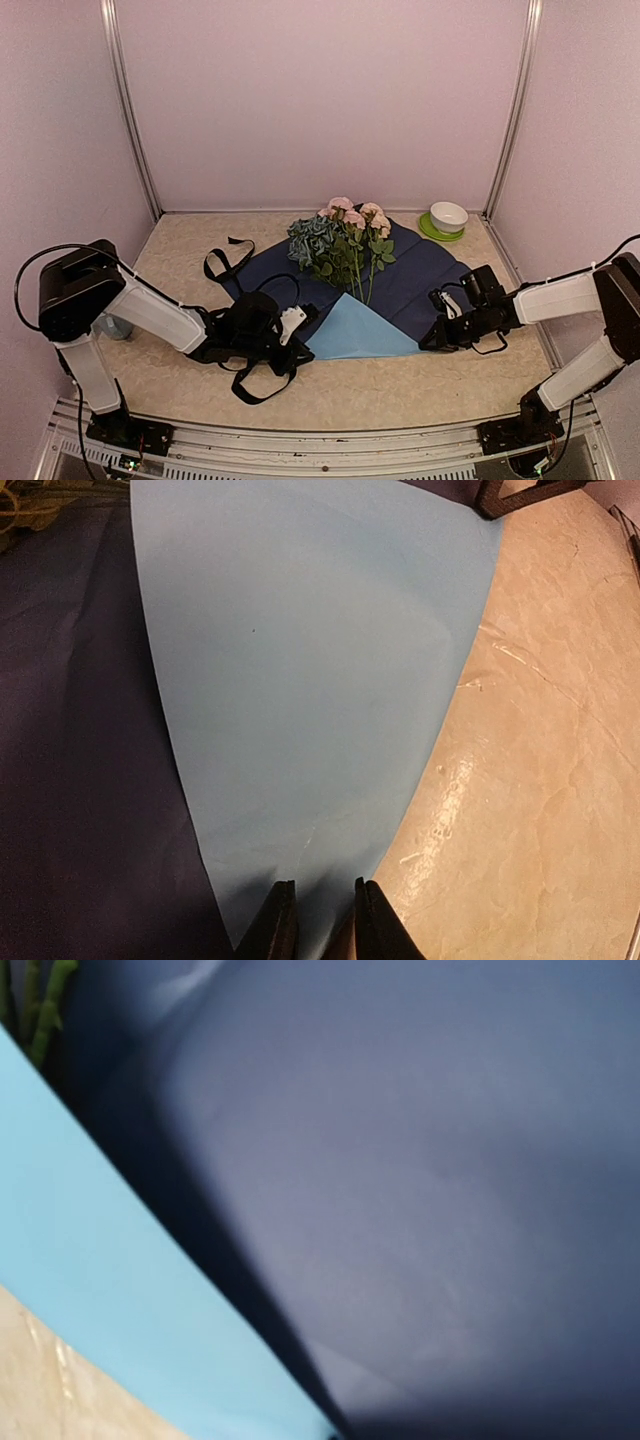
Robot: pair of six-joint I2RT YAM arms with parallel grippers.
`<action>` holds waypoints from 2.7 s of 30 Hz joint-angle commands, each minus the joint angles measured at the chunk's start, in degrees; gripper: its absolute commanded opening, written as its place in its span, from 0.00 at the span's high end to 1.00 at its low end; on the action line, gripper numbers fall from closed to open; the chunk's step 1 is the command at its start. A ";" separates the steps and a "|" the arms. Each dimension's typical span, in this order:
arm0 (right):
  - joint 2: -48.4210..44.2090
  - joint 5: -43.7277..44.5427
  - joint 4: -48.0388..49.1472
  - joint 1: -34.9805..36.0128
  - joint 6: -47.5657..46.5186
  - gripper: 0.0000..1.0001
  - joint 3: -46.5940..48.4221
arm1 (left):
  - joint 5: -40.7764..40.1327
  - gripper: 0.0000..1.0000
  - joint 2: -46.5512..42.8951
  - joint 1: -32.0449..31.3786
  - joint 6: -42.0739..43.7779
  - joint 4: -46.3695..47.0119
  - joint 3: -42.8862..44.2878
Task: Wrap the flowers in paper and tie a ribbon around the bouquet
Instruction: Press the fold line of the 1/4-folded wrapping paper.
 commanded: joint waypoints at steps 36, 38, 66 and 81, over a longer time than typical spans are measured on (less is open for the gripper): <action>3.29 1.85 -1.18 -0.62 -0.80 1.00 -2.68 | -3.34 0.80 12.10 -7.84 3.49 -16.05 29.67; 3.32 1.93 -1.12 -0.62 -0.81 1.00 -2.90 | -3.20 0.80 14.61 -7.70 3.53 -16.42 31.75; 4.03 3.62 -2.65 -0.62 -1.83 1.00 -1.43 | -7.43 0.83 3.30 -3.27 -11.03 -13.77 3.25; 4.02 3.64 -3.06 -0.62 -2.14 1.00 -1.19 | -11.63 0.85 -5.83 -0.96 -21.26 -18.67 -7.08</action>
